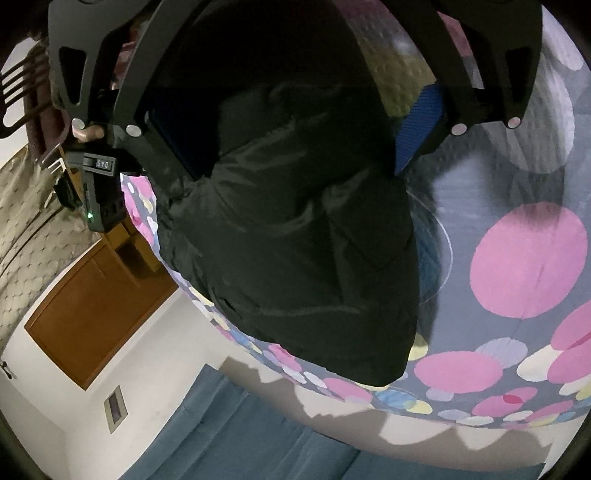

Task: Fold large clothes

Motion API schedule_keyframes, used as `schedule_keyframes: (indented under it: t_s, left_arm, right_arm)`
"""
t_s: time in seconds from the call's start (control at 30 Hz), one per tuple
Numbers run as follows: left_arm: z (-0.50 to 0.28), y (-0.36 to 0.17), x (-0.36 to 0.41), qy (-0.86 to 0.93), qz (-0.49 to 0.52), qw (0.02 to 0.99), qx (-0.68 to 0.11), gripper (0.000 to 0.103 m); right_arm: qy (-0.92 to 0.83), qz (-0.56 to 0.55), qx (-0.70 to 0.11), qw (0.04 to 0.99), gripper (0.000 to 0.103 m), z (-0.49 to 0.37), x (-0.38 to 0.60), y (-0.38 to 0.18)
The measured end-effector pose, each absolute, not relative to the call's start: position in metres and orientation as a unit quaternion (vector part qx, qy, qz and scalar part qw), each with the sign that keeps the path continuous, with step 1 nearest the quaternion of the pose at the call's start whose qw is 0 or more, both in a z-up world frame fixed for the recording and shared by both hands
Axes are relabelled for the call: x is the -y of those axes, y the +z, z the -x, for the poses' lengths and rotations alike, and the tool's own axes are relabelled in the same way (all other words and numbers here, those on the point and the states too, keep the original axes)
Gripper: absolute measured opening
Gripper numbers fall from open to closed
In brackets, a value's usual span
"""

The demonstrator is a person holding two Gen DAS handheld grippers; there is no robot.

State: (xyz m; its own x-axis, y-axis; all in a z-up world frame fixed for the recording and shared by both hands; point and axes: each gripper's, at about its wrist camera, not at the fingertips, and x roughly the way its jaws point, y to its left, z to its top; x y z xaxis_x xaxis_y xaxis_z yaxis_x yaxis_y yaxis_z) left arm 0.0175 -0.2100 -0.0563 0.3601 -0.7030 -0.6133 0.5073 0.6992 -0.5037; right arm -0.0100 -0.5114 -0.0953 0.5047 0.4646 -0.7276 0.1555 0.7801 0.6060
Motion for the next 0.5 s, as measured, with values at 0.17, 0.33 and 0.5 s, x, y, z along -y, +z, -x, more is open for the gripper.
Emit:
schedule_keyframes:
  t_s: [0.17, 0.33, 0.5]
  left_arm:
    - [-0.014, -0.056, 0.209, -0.364, 0.115, 0.818, -0.429, 0.098]
    - [-0.012, -0.055, 0.202, -0.356, 0.118, 0.822, -0.428, 0.097]
    - [-0.01, -0.053, 0.187, -0.342, 0.117, 0.833, -0.419, 0.096]
  right_arm:
    - [0.102, -0.313, -0.48, 0.813, 0.09, 0.006, 0.506, -0.095]
    - [0.108, -0.309, -0.478, 0.815, 0.089, 0.003, 0.497, -0.091]
    - [0.119, -0.302, -0.48, 0.815, 0.089, -0.008, 0.482, -0.088]
